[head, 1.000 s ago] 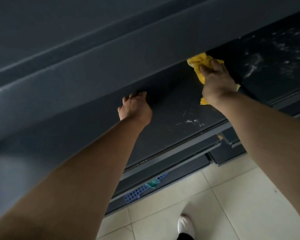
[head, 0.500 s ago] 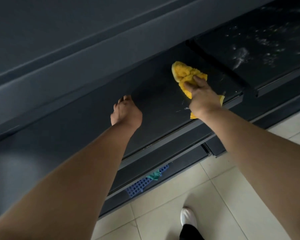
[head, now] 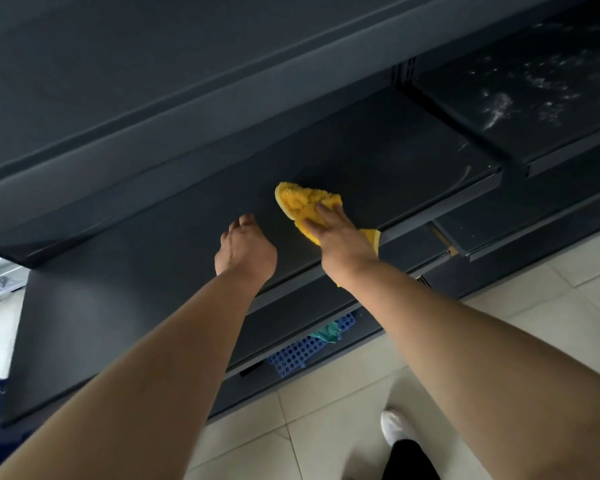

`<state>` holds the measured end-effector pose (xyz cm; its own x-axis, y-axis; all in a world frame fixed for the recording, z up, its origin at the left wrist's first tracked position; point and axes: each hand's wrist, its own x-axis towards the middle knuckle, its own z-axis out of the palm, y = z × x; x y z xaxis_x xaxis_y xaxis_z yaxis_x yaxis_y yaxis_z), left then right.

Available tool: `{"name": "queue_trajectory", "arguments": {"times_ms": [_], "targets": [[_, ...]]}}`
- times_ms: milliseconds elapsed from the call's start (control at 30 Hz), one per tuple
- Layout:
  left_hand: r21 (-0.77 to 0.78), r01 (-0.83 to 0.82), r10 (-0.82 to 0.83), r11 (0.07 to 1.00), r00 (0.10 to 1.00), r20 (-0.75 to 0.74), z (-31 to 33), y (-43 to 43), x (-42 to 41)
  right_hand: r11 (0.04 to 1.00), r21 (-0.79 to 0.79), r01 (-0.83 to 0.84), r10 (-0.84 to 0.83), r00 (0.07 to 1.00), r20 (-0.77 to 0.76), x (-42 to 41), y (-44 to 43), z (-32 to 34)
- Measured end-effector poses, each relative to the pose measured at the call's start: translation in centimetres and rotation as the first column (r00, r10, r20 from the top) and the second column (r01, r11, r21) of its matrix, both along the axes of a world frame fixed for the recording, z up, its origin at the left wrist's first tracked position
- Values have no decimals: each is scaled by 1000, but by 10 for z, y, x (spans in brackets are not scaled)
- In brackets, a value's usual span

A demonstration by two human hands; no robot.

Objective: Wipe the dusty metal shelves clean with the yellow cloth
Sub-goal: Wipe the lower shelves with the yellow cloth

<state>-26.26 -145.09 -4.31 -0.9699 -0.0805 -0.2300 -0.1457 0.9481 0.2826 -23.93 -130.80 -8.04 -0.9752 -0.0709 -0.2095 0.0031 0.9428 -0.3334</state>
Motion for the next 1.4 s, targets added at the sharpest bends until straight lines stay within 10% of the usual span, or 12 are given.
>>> {"name": "queue_trajectory", "arguments": {"times_ms": [833,1000,1400], "targets": [[200,226,-211,953,973,-92,1,252,-25,997,60,47,-43,996,-78,-22,248,2],[318,99,-103,943,995,-3,-11,312,-31,896,-443,33,-64,996,-55,-25,292,27],[58,202,-201,978,979,-21,-31,338,-71,1000,2,-1,1,991,-135,-53,344,20]]}}
